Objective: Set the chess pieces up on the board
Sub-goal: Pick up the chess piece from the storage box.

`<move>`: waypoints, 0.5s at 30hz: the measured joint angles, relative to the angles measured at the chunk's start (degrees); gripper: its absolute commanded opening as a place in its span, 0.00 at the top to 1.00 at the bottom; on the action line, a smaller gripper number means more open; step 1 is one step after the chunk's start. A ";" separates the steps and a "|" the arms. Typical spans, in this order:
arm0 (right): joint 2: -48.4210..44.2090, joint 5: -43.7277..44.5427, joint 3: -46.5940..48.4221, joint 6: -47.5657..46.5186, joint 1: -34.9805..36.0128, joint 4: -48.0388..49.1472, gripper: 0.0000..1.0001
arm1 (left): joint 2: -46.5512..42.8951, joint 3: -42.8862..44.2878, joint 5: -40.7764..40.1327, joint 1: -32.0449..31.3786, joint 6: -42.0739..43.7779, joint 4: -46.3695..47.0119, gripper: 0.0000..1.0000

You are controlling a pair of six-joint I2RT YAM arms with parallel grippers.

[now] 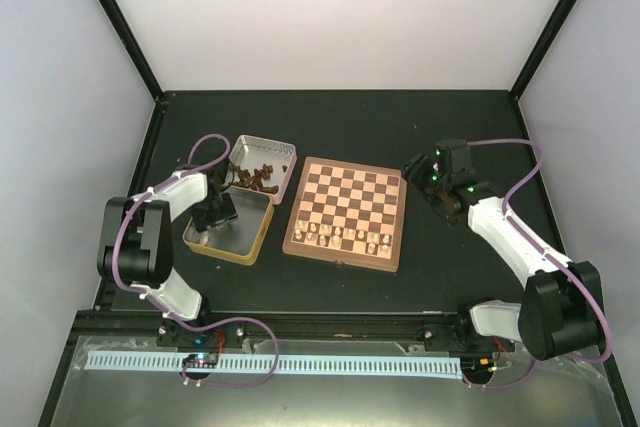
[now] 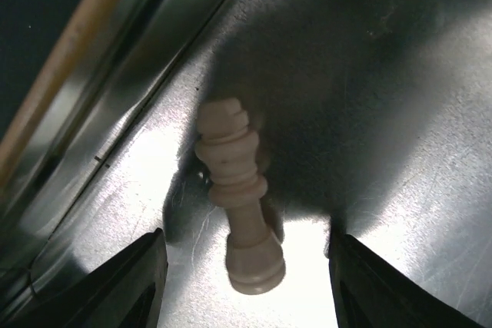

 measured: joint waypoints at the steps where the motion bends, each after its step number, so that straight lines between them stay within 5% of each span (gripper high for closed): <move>1: 0.00 0.00 0.00 0.00 0.00 0.00 0.35 | 0.09 -0.09 0.00 0.09 -0.04 0.09 0.49; 15: 0.00 -0.07 0.00 0.00 0.00 0.00 0.34 | 0.07 -1.09 0.17 0.44 -0.44 2.38 0.84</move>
